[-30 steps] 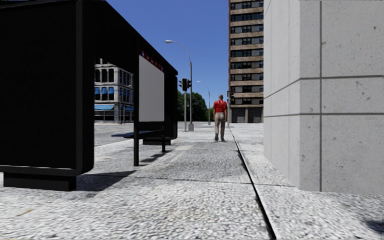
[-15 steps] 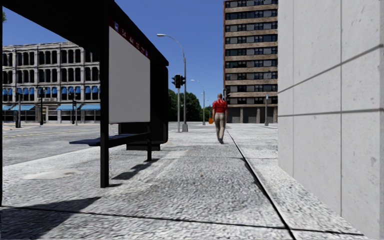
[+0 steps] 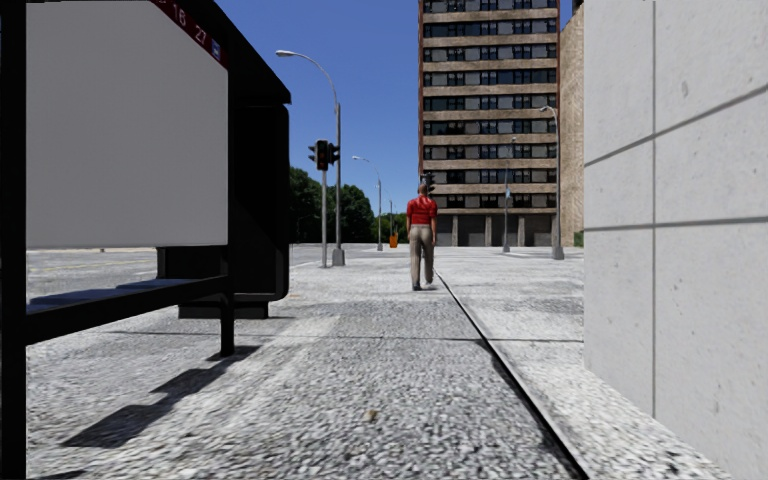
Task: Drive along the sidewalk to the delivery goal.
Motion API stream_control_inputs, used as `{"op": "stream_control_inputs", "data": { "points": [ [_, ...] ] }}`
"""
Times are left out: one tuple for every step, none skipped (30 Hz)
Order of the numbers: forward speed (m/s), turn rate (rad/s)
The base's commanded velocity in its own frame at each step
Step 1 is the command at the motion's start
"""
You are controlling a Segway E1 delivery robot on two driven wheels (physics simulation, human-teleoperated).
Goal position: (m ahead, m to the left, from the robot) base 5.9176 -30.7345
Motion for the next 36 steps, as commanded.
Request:
{"op": "stream_control_inputs", "data": {
  "points": [
    [2.0,0.0],
    [2.0,0.0],
    [2.0,0.0],
    [2.0,0.0],
    [2.0,-0.04],
    [2.0,-0.04],
    [2.0,-0.15],
    [2.0,-0.3],
    [2.0,-0.6],
    [2.0,-0.6],
    [2.0,-0.6],
    [2.0,-0.6],
    [2.0,-0.6],
    [2.0,-0.6],
    [2.0,-0.6],
    [2.0,-0.6],
    [2.0,-0.6],
    [2.0,-0.6],
    [2.0,-0.6],
    [2.0,-0.6],
    [2.0,-0.6],
    [2.0,-0.66],
    [2.0,-0.7],
    [2.0,-0.7],
    [2.0,-0.71],
    [2.0,-0.61],
    [2.0,-0.1],
    [2.0,-0.1],
    [2.0,0.0],
    [2.0,0.0],
    [2.0,0.0],
    [2.0,0.0],
    [2.0,0.0],
    [2.0,0.0],
    [2.0,0.0],
    [2.0,0.0]
  ]
}}
